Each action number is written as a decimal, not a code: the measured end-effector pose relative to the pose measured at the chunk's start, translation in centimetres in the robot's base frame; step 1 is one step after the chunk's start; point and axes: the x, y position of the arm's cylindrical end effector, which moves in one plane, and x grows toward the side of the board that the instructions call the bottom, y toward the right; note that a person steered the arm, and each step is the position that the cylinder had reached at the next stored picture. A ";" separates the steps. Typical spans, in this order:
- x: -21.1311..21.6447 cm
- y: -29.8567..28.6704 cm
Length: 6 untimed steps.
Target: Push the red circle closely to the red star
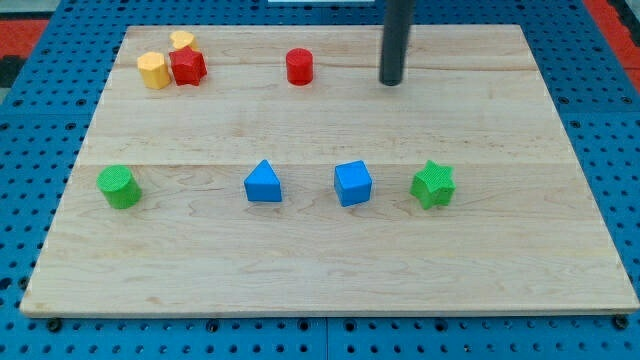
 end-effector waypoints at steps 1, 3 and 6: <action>-3.3 -3.6; -3.8 -11.8; -2.9 -18.8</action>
